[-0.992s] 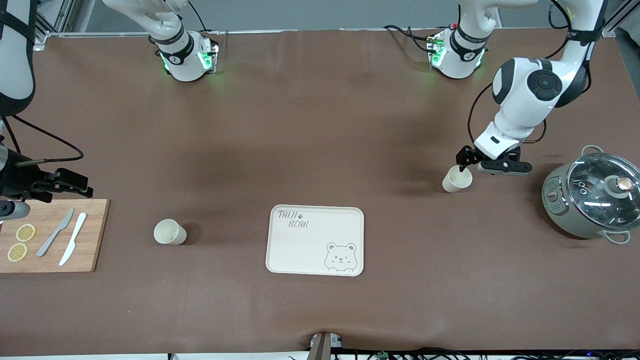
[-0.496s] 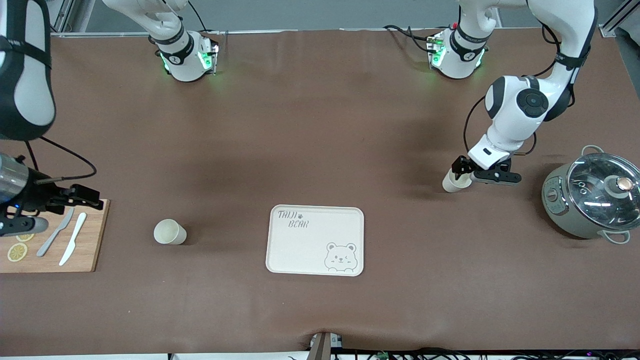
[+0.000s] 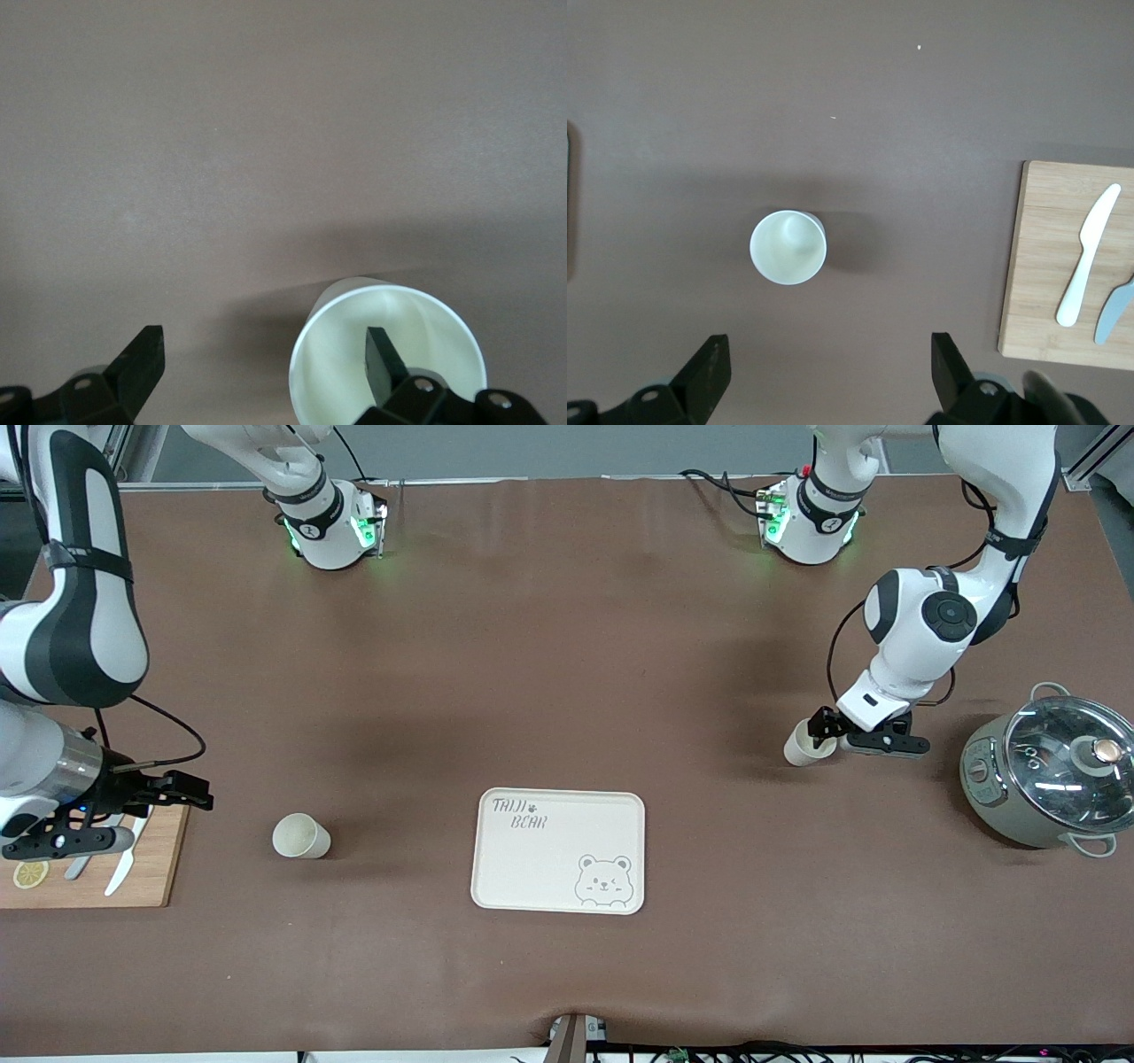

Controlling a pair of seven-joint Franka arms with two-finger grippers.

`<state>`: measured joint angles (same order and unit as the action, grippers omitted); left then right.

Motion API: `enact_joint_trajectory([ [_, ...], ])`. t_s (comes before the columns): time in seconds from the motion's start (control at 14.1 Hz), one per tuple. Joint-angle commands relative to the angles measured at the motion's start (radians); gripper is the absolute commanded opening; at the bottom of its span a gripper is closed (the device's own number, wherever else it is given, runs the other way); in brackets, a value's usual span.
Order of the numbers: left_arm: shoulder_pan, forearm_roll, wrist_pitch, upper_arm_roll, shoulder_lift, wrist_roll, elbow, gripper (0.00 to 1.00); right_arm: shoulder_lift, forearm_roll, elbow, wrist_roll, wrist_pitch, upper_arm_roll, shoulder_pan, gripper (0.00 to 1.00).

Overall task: Place white IKEA cup upright on tray with both arms
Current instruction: 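Grasp the cup with the left gripper while the right gripper reaches the other cup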

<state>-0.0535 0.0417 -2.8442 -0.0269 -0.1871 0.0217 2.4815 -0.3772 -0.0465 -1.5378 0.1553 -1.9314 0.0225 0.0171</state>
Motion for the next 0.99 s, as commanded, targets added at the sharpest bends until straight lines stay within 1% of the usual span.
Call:
enact_joint_trajectory([
  [0.0,0.006,-0.014,-0.024,-0.005,-0.018,0.023,0.005,1.0,0.012,0.022,-0.064,0.004,-0.061,-0.001,-0.009,1.0],
  [0.21,0.007,-0.014,-0.015,-0.005,-0.012,0.02,0.022,1.0,0.02,0.022,-0.155,0.004,-0.164,-0.001,-0.014,1.0],
  [0.35,0.006,-0.014,-0.015,-0.005,-0.008,0.02,0.033,1.0,0.023,0.022,-0.223,0.004,-0.268,-0.003,-0.014,1.0],
  [0.43,0.004,-0.014,-0.015,-0.007,-0.008,0.006,0.033,0.95,0.023,0.022,-0.246,0.004,-0.305,-0.003,-0.014,1.0],
  [0.5,0.004,-0.014,-0.012,-0.007,-0.011,0.0,0.031,0.06,0.023,0.022,-0.264,0.006,-0.334,-0.003,-0.014,1.0],
  [0.57,0.007,-0.014,0.003,-0.007,-0.014,0.02,0.03,0.0,0.023,0.022,-0.28,0.006,-0.356,-0.003,-0.014,1.0],
  [0.71,0.004,-0.014,0.009,-0.007,-0.014,0.058,0.025,0.0,0.015,0.022,-0.298,0.009,-0.395,-0.003,-0.016,1.0],
  [0.92,0.004,-0.014,0.016,-0.007,-0.006,0.063,0.027,0.0,0.006,0.022,-0.367,0.009,-0.53,-0.003,-0.043,1.0],
])
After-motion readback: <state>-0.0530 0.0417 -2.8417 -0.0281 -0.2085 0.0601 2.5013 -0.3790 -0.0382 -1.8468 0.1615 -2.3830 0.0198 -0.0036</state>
